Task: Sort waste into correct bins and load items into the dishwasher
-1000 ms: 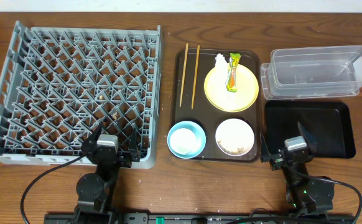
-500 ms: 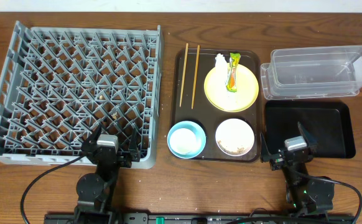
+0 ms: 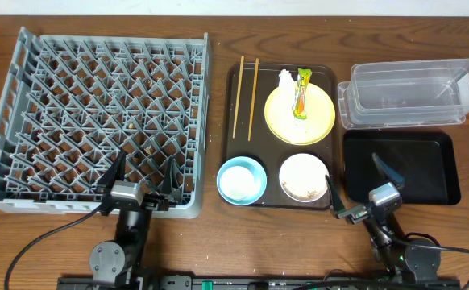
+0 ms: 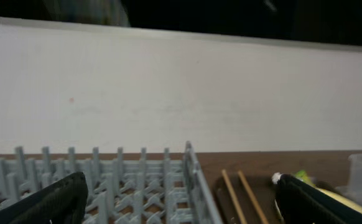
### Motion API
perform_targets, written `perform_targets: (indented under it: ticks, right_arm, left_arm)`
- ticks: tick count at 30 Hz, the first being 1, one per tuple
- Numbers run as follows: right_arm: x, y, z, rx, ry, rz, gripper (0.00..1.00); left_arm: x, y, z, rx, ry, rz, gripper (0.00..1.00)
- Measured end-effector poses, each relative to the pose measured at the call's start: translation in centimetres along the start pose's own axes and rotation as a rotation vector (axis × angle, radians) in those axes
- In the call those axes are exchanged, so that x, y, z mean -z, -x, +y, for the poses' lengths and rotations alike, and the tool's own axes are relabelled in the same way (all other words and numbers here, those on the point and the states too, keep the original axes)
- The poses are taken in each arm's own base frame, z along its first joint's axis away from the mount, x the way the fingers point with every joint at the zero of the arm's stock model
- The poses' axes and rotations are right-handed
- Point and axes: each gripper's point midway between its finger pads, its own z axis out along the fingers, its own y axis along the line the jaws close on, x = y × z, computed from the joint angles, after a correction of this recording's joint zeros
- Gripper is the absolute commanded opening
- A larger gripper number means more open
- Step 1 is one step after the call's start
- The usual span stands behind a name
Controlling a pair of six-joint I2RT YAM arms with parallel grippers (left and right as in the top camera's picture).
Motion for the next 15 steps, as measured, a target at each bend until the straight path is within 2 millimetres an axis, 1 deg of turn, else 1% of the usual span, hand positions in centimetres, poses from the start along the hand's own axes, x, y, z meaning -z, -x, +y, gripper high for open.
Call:
perform_targets:
  ticks: [1, 4, 8, 9, 12, 13, 14, 15]
  right_arm:
    - [0.0, 0.3, 0.2, -0.017, 0.010, 0.002, 0.99]
    - [0.1, 2.0, 0.4, -0.058, 0.030, 0.018, 0.99]
    - [-0.2, 5.6, 0.2, -0.099, 0.039, 0.069, 0.99]
    - [-0.4, 6.8, 0.0, -0.117, 0.044, 0.095, 0.99]
    - [-1.4, 8.6, -0.3, -0.155, 0.053, 0.186, 0.99]
    - [-2.0, 9.6, -0.6, -0.167, 0.056, 0.226, 0.99]
    - [-2.3, 9.9, -0.7, -0.175, 0.061, 0.275, 0.99]
    - [-3.0, 10.6, -1.0, -0.186, 0.063, 0.324, 0.99]
  left_arm:
    - [-0.1, 0.4, 0.0, 0.008, -0.001, 0.004, 0.98]
    - [-0.5, 2.3, -0.2, 0.032, 0.000, 0.024, 0.98]
    - [-1.4, 4.9, -0.5, 0.050, 0.008, 0.126, 0.98]
    - [-1.8, 5.7, -0.6, 0.057, 0.013, 0.171, 0.98]
    - [-2.6, 7.1, -0.7, 0.065, 0.021, 0.263, 0.98]
    - [-2.9, 7.3, -0.8, 0.070, 0.026, 0.321, 0.98]
    - [-3.2, 7.7, -0.8, 0.072, 0.028, 0.353, 0.98]
    - [-3.5, 8.0, -0.8, 0.076, 0.033, 0.409, 0.98]
